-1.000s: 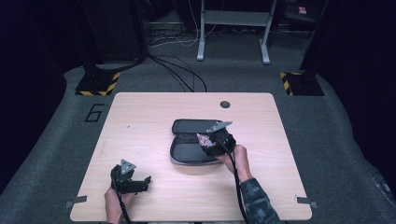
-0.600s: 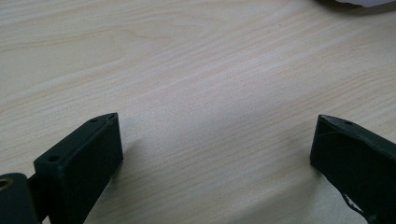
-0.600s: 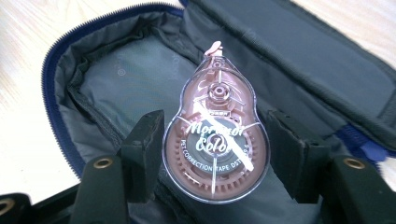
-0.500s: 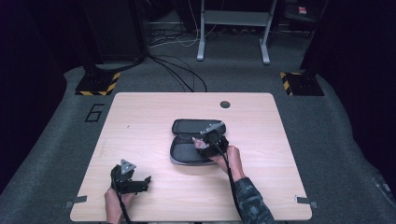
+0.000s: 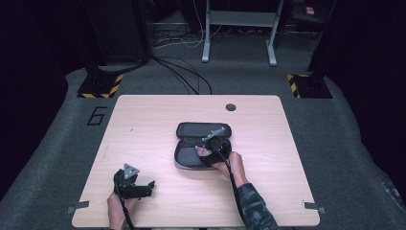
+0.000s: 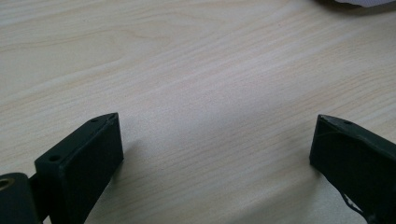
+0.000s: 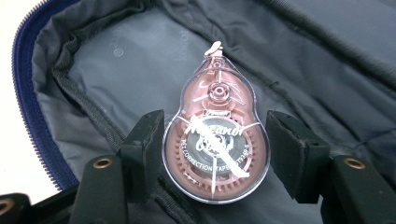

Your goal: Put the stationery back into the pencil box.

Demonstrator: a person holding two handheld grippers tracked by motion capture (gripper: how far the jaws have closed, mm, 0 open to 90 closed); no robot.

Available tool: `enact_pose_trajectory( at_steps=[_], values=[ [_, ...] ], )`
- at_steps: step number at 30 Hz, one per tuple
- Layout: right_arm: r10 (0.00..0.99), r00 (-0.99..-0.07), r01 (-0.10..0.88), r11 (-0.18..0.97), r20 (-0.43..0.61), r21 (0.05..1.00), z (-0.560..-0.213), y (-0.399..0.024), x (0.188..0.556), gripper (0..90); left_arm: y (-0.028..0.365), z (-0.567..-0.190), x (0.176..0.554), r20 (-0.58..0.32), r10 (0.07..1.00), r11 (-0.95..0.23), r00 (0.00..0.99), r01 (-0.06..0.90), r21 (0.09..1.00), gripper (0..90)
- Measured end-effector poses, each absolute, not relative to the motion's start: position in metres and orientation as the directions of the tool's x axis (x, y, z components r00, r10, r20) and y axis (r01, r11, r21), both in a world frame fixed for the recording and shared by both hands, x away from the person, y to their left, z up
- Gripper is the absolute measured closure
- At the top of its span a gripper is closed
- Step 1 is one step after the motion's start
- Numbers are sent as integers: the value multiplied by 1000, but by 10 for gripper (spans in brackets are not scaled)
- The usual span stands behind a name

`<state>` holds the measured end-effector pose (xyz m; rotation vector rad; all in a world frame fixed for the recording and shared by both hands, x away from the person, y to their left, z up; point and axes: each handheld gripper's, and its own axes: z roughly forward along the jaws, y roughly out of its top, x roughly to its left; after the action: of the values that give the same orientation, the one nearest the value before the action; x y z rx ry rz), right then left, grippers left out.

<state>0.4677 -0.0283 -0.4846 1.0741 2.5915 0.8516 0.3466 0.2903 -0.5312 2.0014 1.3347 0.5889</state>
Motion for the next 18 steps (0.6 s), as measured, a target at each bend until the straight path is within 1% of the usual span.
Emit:
enact_pose_trajectory(
  at_steps=[2, 7, 9, 12, 13, 14, 17, 18],
  values=[
    [702, -712, 581, 571, 22, 581, -486, -27, 468, 389, 290, -531, 347, 11, 925, -269, 381, 631, 728, 24],
    [708, -704, 604, 558, 53, 570, -489, -29, 470, 373, 290, -531, 347, 11, 925, -268, 380, 631, 728, 24],
    [723, -687, 620, 536, 66, 573, -489, -30, 470, 253, 290, -531, 347, 11, 925, -269, 381, 631, 727, 25],
    [727, -682, 624, 517, 85, 587, -486, -34, 469, 163, 291, -530, 346, 9, 922, -274, 387, 638, 720, 25],
    [727, -682, 624, 517, 85, 587, -486, -34, 469, 163, 291, -530, 346, 9, 922, -274, 387, 638, 720, 25],
    [728, -681, 613, 510, 77, 604, -482, -37, 467, 142, 291, -530, 346, 9, 923, -274, 386, 637, 720, 26],
    [722, -687, 606, 507, 82, 614, -478, -39, 465, 134, 291, -530, 346, 10, 923, -274, 386, 638, 720, 26],
    [720, -689, 598, 499, 83, 627, -473, -42, 461, 123, 291, -530, 346, 9, 922, -274, 386, 638, 720, 26]
  ],
)
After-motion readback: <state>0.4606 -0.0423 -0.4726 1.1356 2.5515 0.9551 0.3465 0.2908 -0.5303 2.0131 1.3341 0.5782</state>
